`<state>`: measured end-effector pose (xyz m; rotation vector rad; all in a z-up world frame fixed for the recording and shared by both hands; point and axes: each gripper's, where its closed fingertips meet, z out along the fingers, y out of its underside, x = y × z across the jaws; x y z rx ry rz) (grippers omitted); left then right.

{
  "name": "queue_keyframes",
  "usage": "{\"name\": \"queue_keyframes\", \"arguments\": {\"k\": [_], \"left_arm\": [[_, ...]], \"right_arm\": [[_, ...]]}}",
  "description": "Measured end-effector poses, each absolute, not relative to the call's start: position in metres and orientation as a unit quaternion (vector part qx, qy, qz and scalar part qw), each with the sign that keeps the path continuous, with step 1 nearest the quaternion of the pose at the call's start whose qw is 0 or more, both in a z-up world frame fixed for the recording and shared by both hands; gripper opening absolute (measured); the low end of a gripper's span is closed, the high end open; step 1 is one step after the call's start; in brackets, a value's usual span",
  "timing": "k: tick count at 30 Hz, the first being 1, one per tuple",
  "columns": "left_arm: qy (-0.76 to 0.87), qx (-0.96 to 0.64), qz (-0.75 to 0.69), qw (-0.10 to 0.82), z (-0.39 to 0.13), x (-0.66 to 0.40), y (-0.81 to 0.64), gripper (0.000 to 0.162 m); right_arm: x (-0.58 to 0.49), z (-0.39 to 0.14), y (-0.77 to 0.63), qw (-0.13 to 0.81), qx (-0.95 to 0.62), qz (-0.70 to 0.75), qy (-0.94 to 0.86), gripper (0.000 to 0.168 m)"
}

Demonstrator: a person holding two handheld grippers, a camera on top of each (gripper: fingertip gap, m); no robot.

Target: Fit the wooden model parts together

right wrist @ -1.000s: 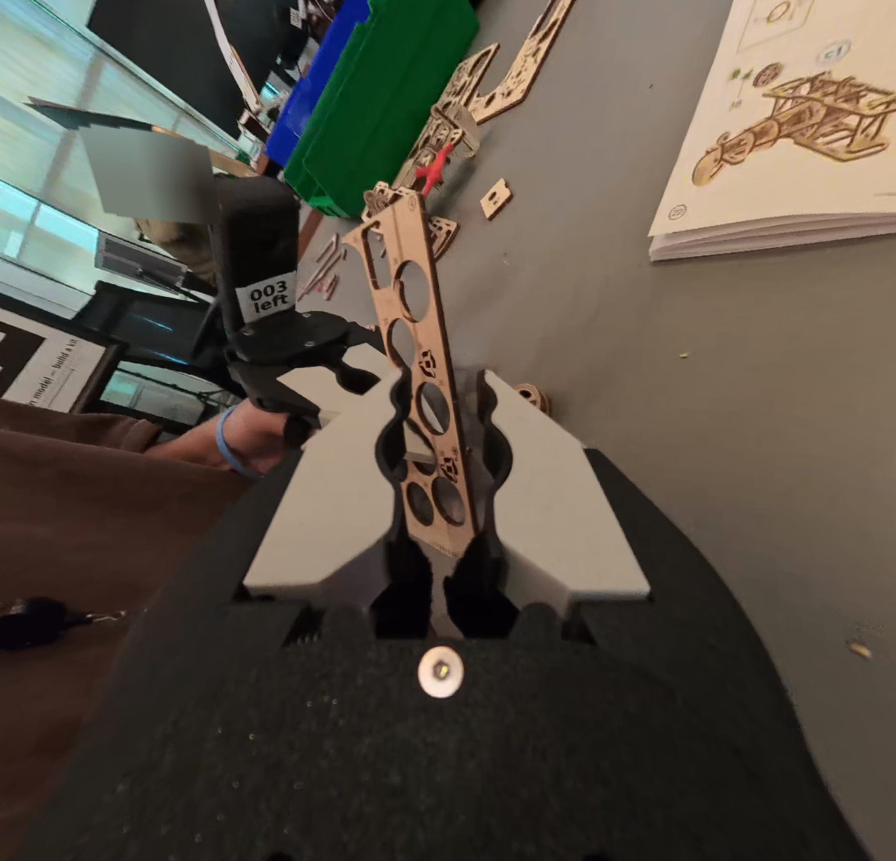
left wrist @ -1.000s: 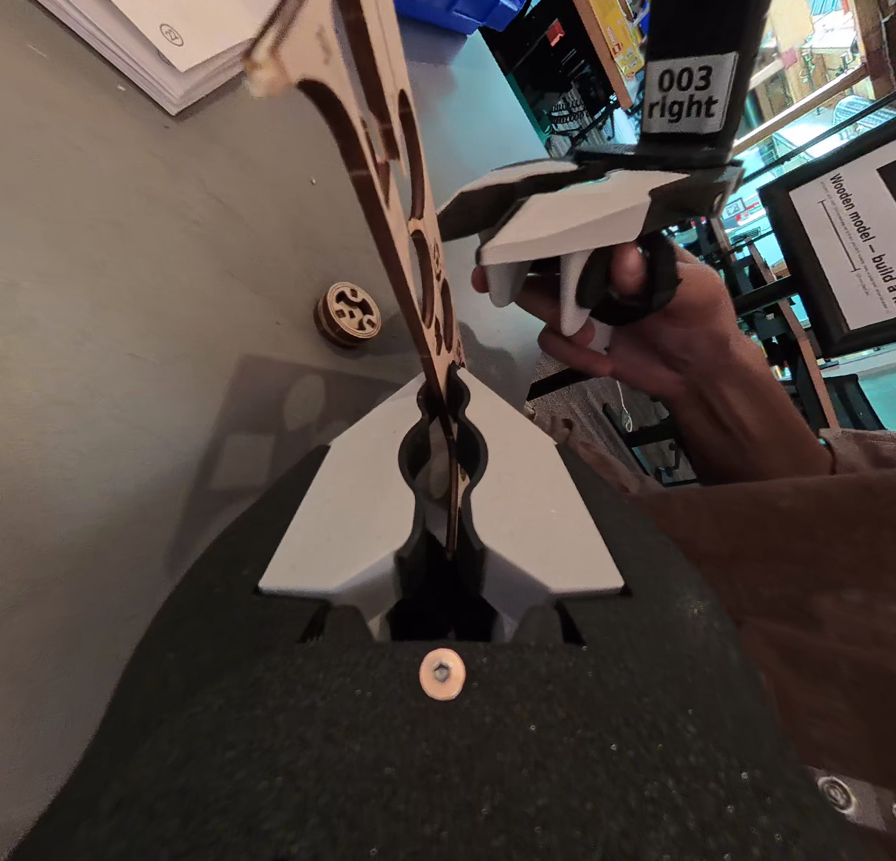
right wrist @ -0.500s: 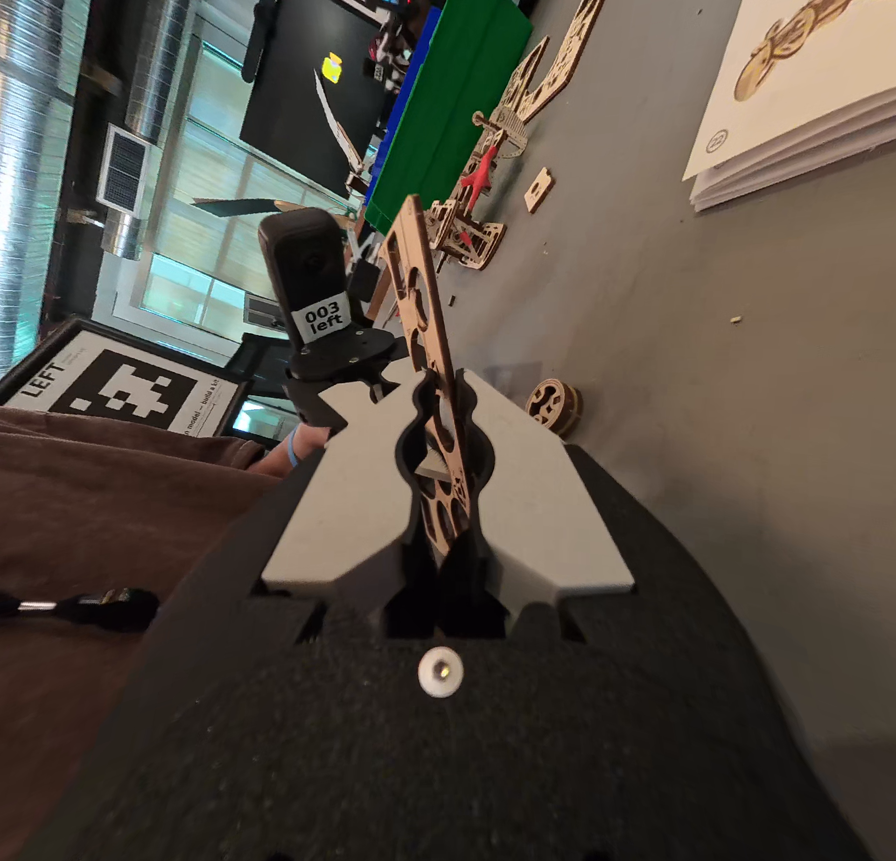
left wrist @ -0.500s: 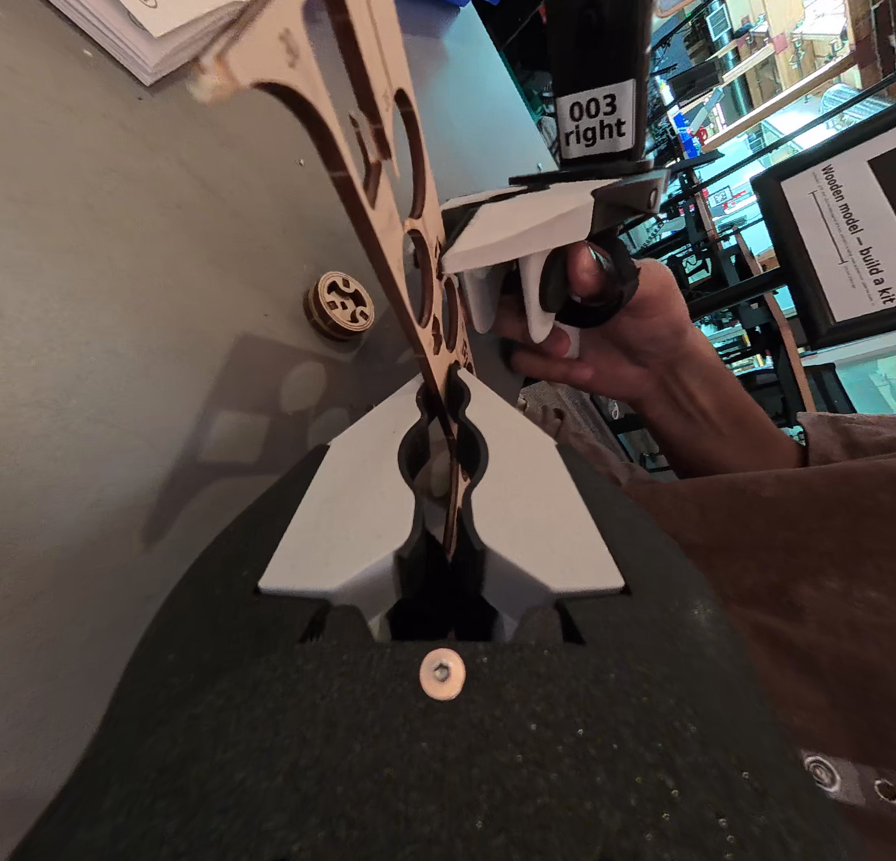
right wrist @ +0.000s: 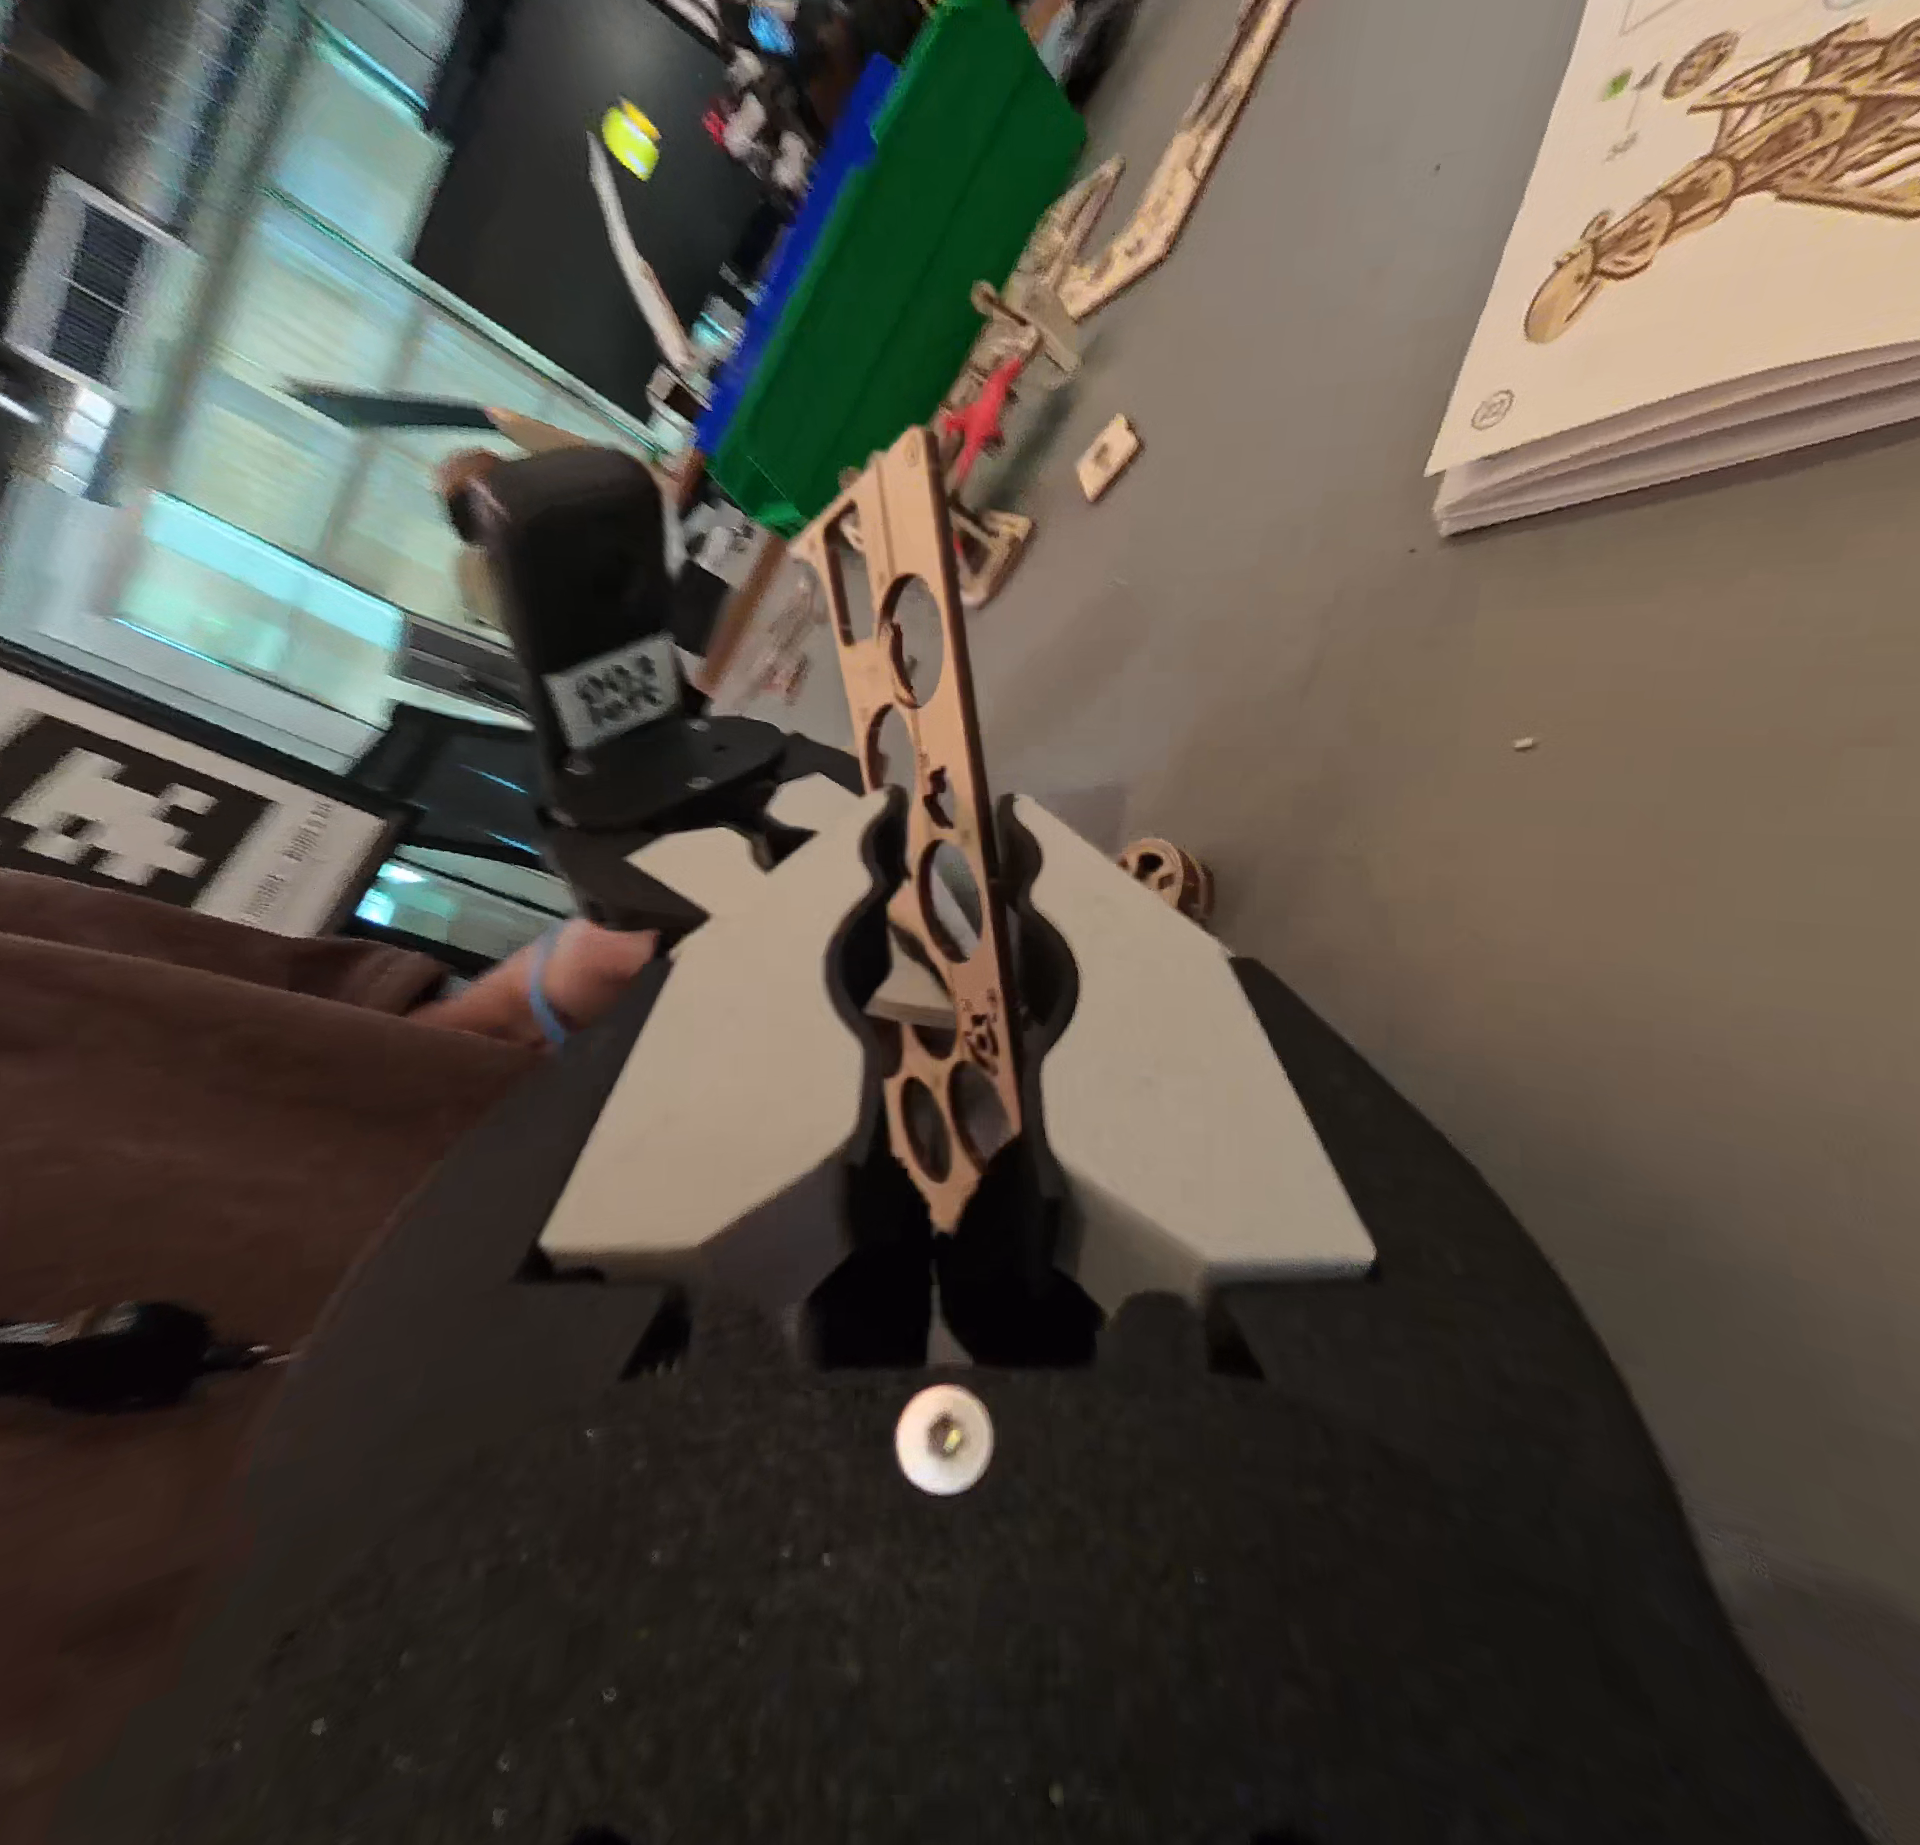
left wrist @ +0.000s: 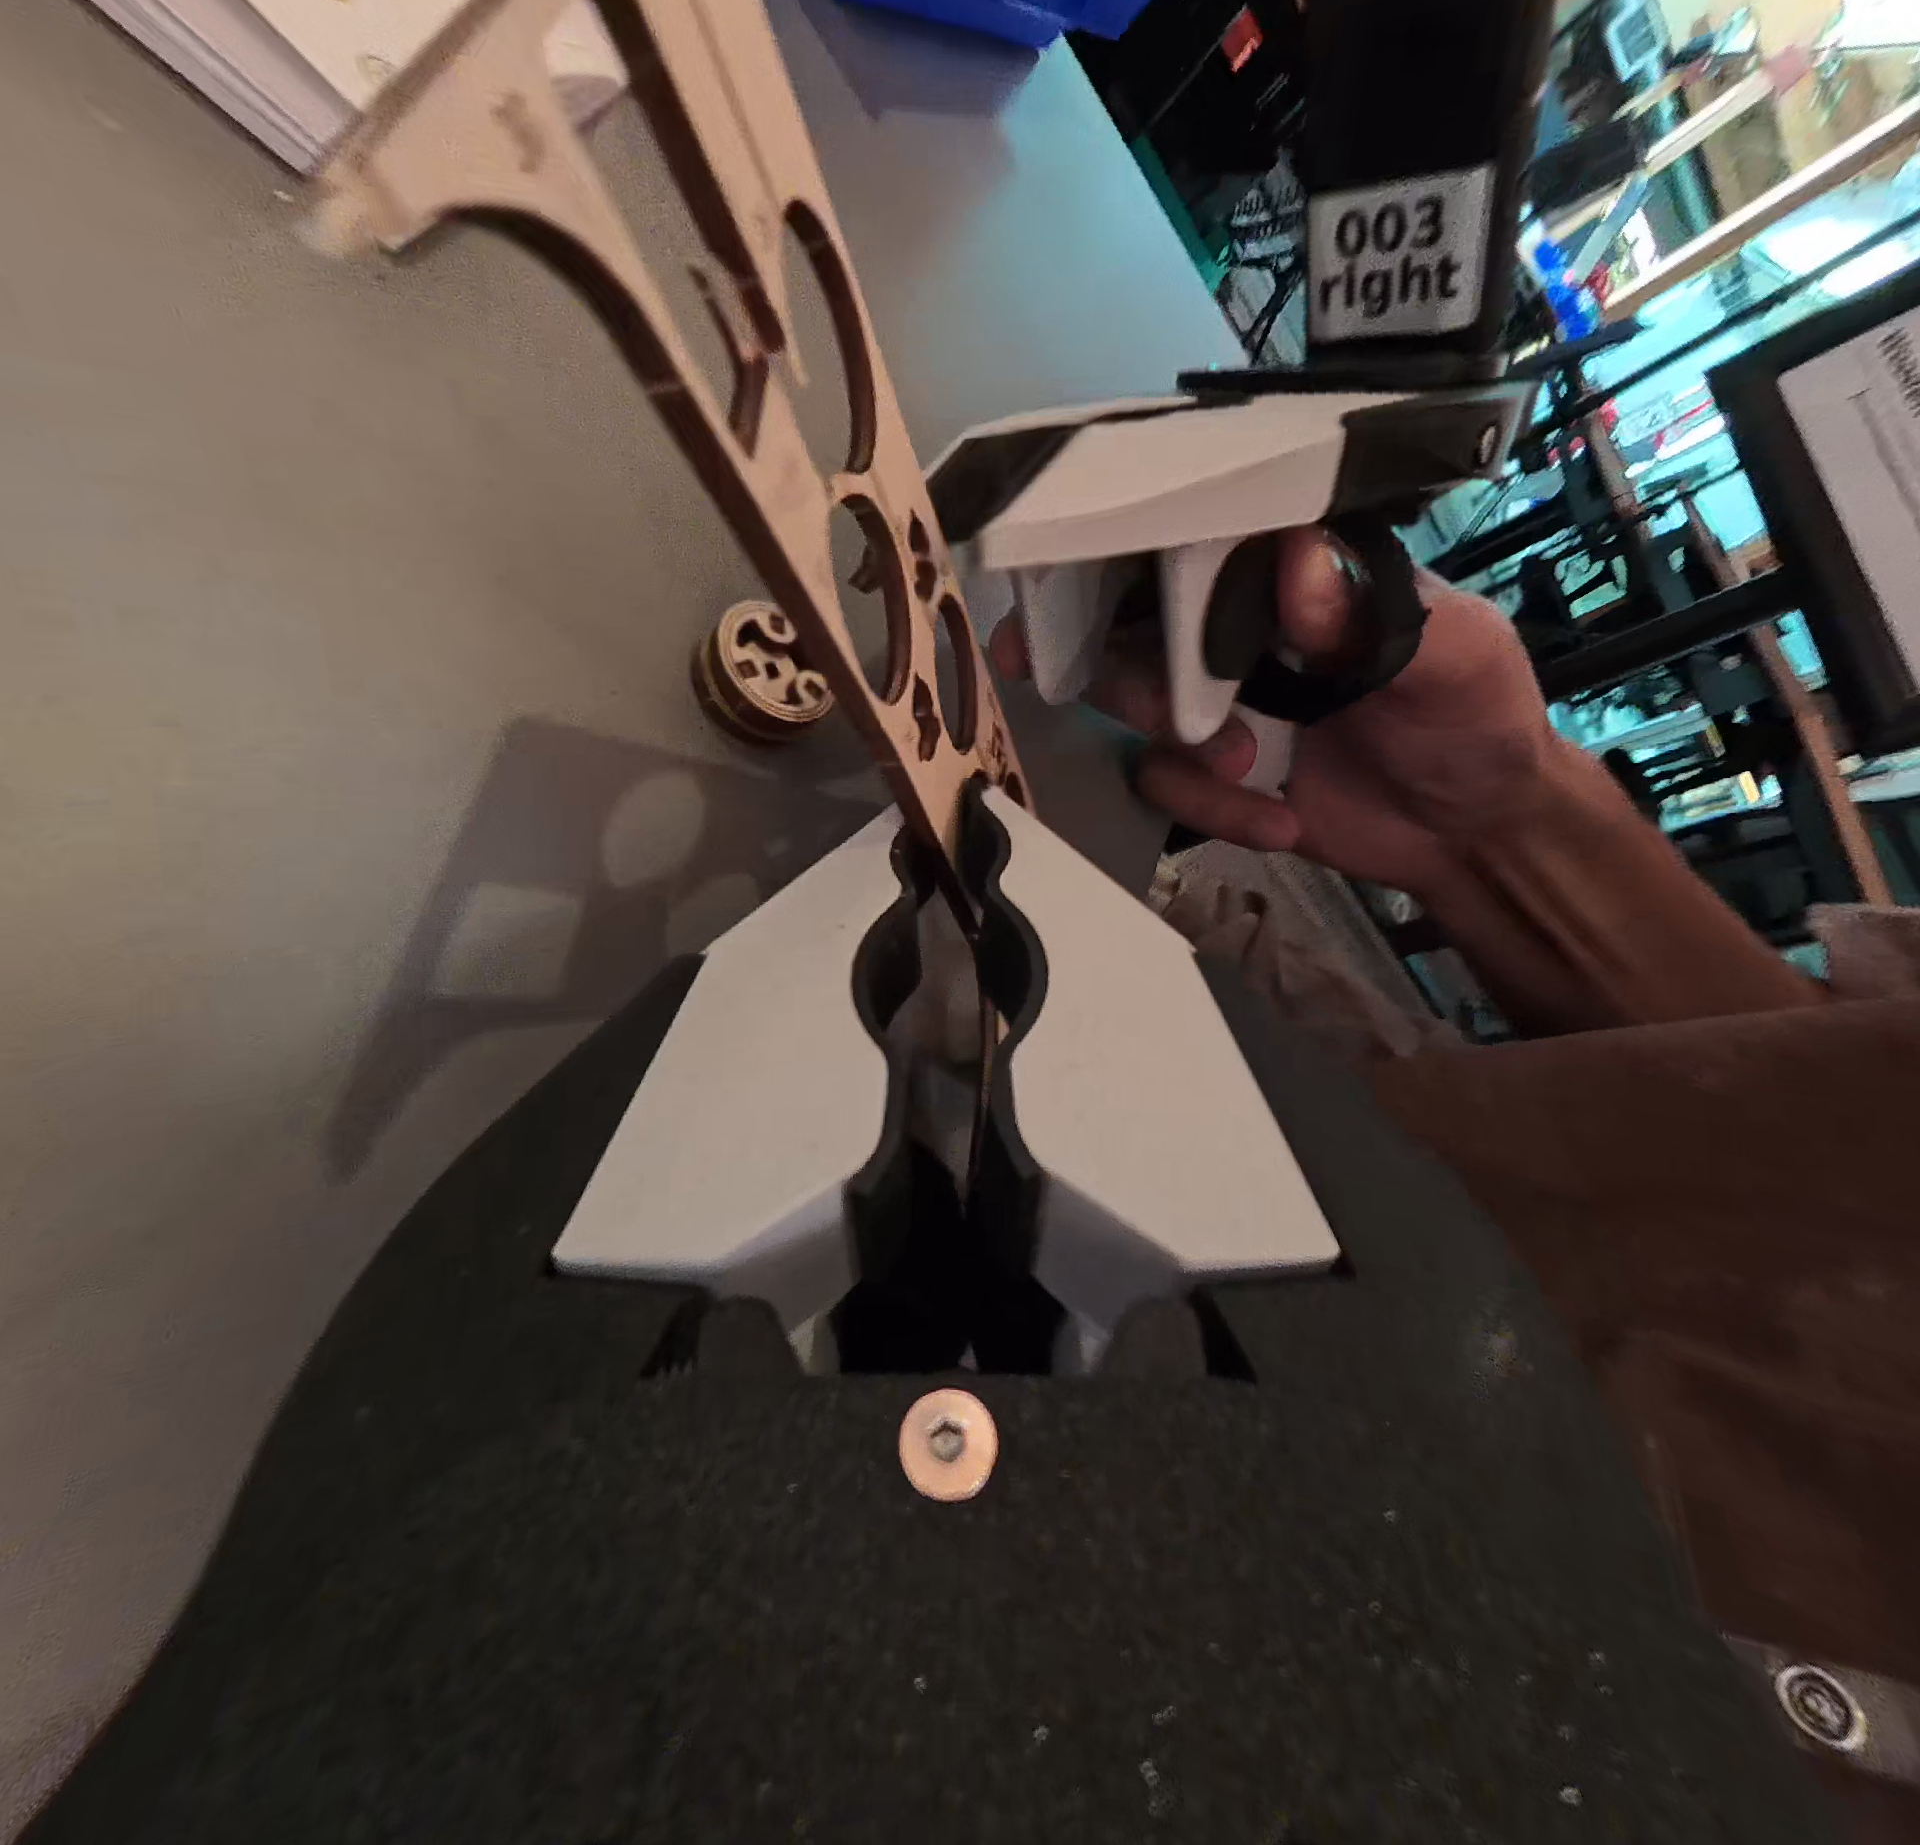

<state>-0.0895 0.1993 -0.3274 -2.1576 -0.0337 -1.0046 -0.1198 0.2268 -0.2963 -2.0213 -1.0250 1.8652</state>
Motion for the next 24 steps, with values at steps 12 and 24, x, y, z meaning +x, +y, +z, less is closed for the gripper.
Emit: {"name": "queue_keyframes", "arguments": {"k": [12,24], "left_arm": [[-0.053,-0.789,-0.487,0.37,-0.302,-0.095,0.193,0.0],[-0.056,-0.829,-0.429,0.354,-0.314,-0.106,0.19,0.0]], "right_arm": [[-0.108,-0.274,0.228,0.116,-0.656,0.63,-0.399,0.02],[-0.136,-0.289,0.222,0.222,-0.707,0.433,-0.514,0.008]]}}
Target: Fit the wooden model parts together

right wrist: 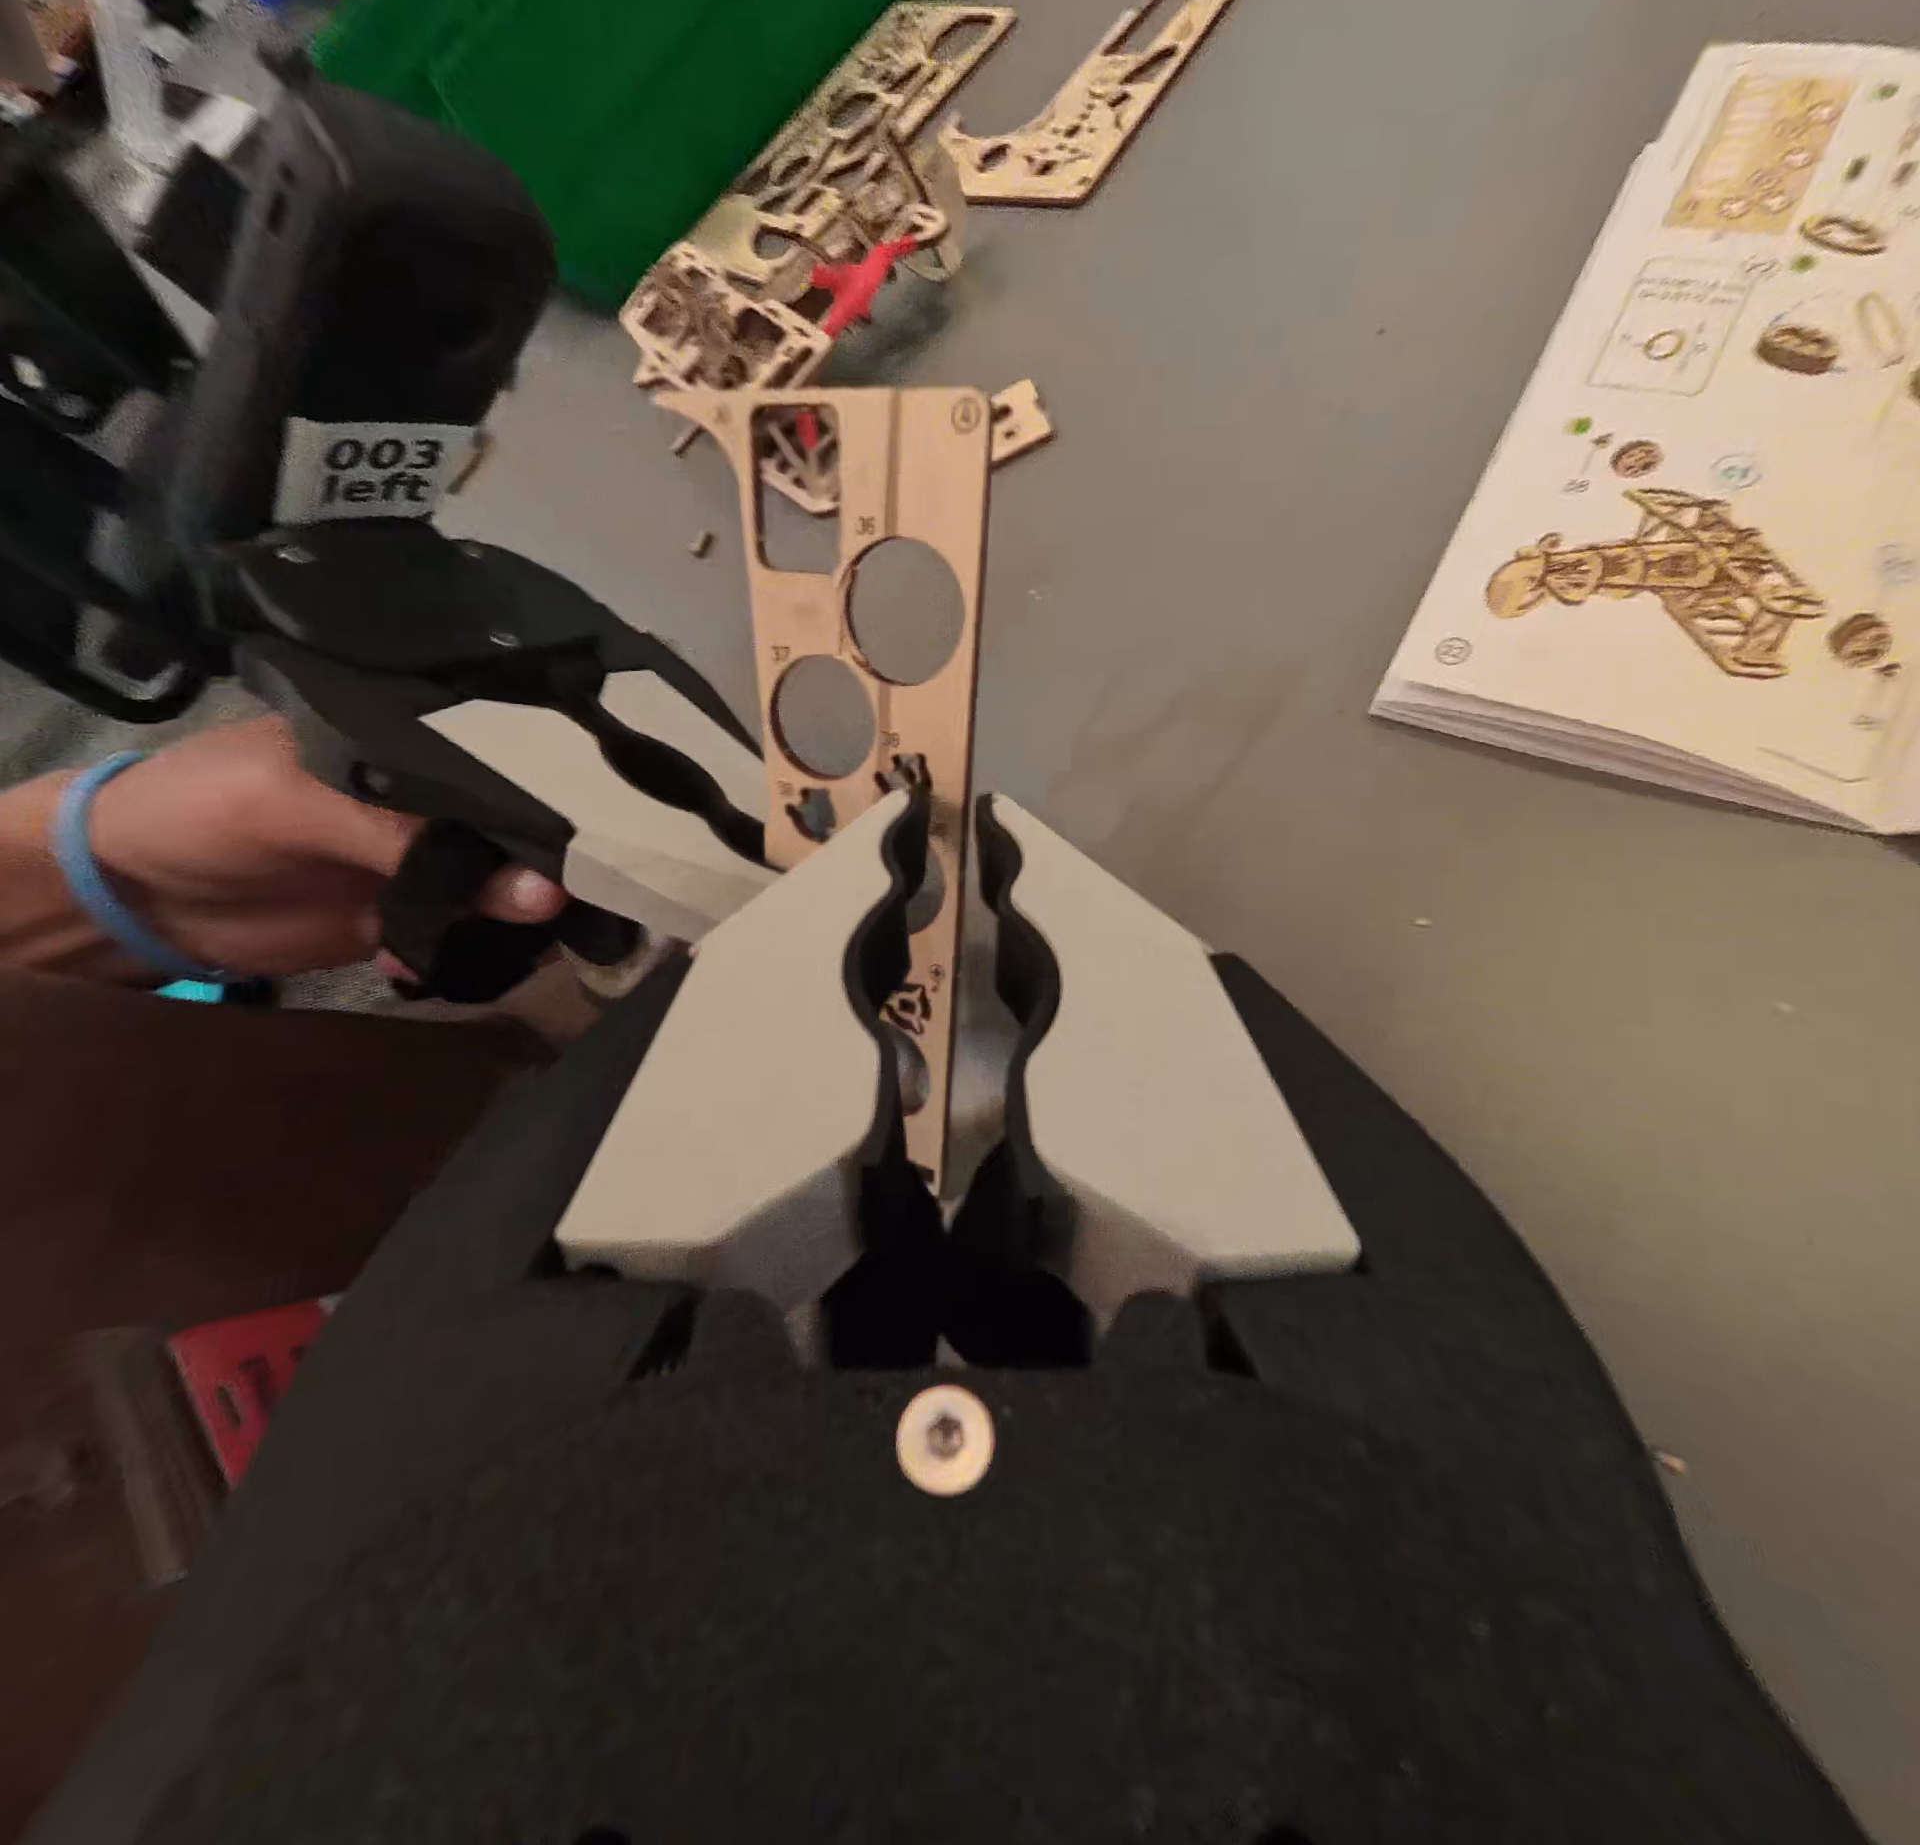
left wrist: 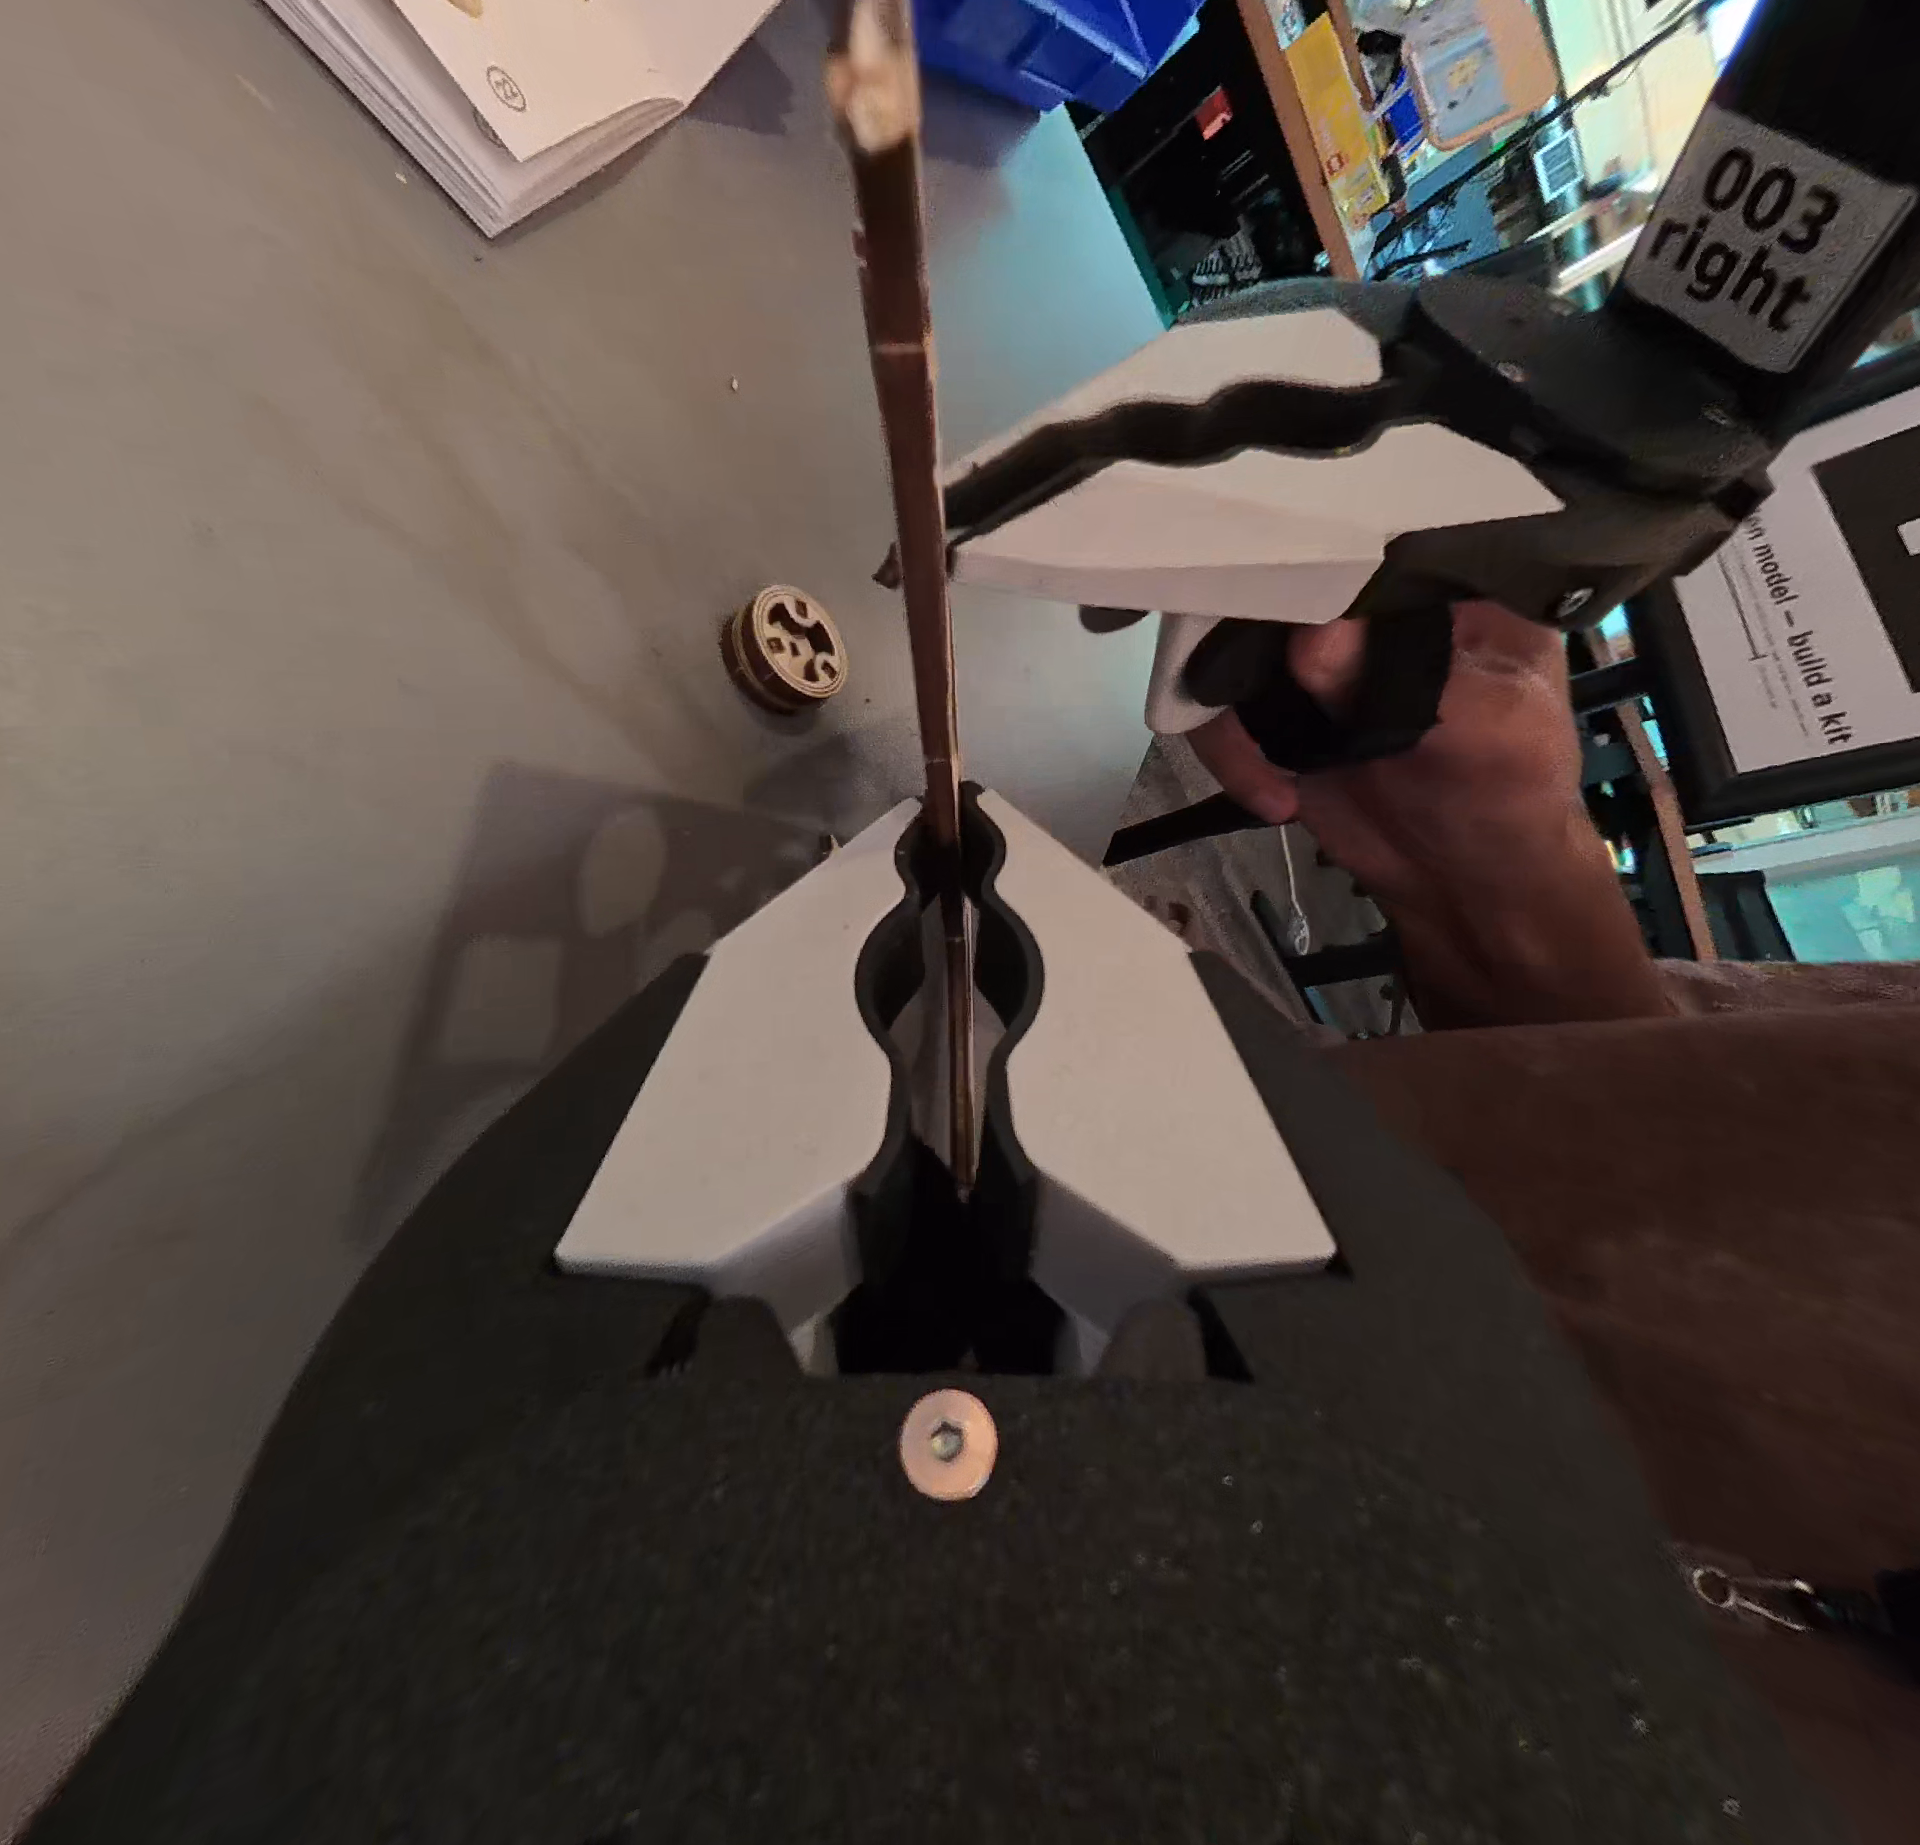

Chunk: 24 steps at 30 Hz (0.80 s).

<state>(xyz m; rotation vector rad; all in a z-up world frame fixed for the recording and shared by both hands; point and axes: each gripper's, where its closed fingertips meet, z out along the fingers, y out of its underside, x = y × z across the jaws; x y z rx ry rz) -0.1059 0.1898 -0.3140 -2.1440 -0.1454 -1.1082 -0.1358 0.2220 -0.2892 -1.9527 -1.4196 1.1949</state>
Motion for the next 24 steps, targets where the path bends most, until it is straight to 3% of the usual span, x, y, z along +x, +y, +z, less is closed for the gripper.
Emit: {"name": "queue_keyframes", "arguments": {"k": [5,16,24], "left_arm": [[-0.058,-0.828,-0.426,0.359,-0.312,-0.106,0.192,0.0],[-0.042,-0.842,-0.395,0.364,-0.318,-0.104,0.192,0.001],[-0.094,-0.802,-0.445,0.389,-0.276,-0.137,0.182,0.0]], "right_arm": [[-0.144,-0.286,0.219,0.18,-0.712,0.495,-0.465,0.015],[-0.143,-0.3,0.224,0.236,-0.751,0.38,-0.486,0.009],[-0.122,-0.247,0.248,0.255,-0.717,0.483,-0.434,0.021]]}}
